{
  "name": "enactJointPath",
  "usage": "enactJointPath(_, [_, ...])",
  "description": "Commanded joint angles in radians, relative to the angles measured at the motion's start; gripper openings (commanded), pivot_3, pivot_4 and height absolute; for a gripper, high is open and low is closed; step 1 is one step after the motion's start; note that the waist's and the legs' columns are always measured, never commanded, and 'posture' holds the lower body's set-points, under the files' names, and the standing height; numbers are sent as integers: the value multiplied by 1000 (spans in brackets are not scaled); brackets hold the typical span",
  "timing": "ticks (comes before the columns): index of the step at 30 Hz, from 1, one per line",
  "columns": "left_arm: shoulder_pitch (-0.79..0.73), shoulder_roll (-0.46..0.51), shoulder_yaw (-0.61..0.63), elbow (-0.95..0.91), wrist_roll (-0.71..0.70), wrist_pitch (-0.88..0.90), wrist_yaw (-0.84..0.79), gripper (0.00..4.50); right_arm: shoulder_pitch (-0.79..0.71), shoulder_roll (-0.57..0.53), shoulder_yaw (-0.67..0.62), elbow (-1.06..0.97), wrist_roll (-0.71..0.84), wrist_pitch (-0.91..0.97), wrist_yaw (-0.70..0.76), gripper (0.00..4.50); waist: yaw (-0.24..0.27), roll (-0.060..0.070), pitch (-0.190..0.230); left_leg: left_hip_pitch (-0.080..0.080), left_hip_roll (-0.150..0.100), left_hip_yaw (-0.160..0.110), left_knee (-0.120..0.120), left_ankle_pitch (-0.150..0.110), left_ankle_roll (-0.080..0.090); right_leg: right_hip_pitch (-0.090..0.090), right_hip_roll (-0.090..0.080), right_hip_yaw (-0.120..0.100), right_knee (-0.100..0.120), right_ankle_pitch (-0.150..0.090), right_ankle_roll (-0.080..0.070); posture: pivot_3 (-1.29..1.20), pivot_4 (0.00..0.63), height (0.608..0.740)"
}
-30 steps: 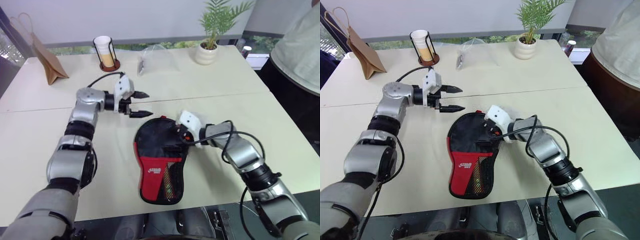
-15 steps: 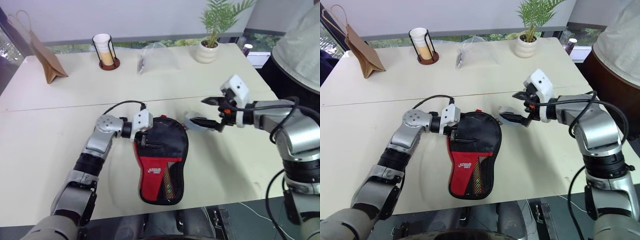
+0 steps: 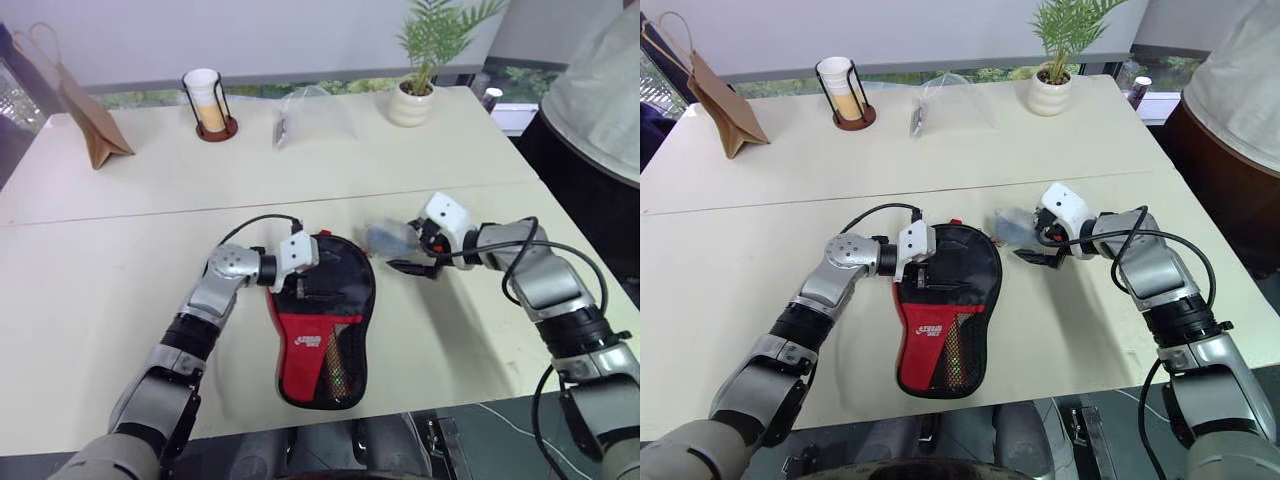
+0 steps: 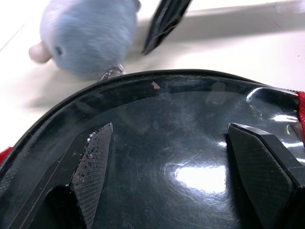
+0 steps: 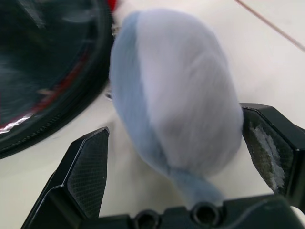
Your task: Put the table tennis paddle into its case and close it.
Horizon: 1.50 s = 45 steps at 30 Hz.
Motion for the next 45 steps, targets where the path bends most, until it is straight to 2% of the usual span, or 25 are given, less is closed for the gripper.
enactJointPath(1, [18, 12, -26, 26, 32, -4, 18, 3951, -45, 20, -15, 20, -11, -36, -2, 4500, -1, 0, 0, 0, 0, 0, 0, 0, 0, 0, 0, 0, 0, 0, 0, 0, 150, 740])
enactJointPath(9, [25, 15, -32, 26, 32, -8, 33, 3951, -74, 43, -25, 54, -10, -35, 7, 4500, 0, 0, 0, 1, 0, 0, 1, 0, 0, 1, 0, 0, 0, 0, 0, 0, 150, 740])
enactJointPath(10, [27, 15, -31, 23, 28, -3, 32, 4008, -78, 45, -28, 58, -9, -31, 5, 3934, 0, 0, 0, 1, 0, 0, 0, 0, 0, 1, 0, 0, 0, 0, 0, 0, 150, 740])
enactJointPath(11, [30, 15, -31, 18, 26, 1, 31, 4008, -78, 46, -30, 59, -7, -28, 4, 3735, 0, 0, 0, 1, 0, 0, 0, 0, 0, 1, 0, 0, 0, 0, 0, 0, 150, 740])
enactJointPath(12, [34, 17, -33, 14, 25, 3, 31, 4008, -77, 45, -31, 56, -5, -27, 8, 3311, -1, 0, 0, 1, 0, 0, 0, 0, 0, 1, 0, 0, 0, 0, 0, 0, 150, 740])
enactJointPath(17, [61, 33, -42, -10, 24, 22, 22, 4008, -43, 37, -28, 8, -3, -23, 20, 827, -2, 1, 0, 1, 0, 0, 0, 0, 0, 1, 0, 0, 0, 0, 0, 0, 150, 740])
enactJointPath(19, [58, 40, -47, 2, 30, 28, 17, 4008, -34, 29, -25, -10, -8, -19, 24, 82, -2, 1, 0, 1, 0, 0, 0, 0, 0, 1, 0, 0, 0, 0, 0, 0, 150, 740])
enactJointPath(26, [30, 45, -72, 62, 55, 20, 21, 4008, 12, -11, -27, -94, -25, 27, 24, 37, -2, 1, -1, 2, 0, 0, 0, 0, 0, 2, 0, 0, 0, 0, 0, 0, 150, 740])
enactJointPath(45, [61, 49, -87, 47, 58, 55, 61, 4008, 340, -190, -124, -575, 7, 219, 19, 37, 4, 3, -6, 8, 0, -1, 0, 0, 0, 10, 0, 0, -1, -1, 0, 0, 150, 740])
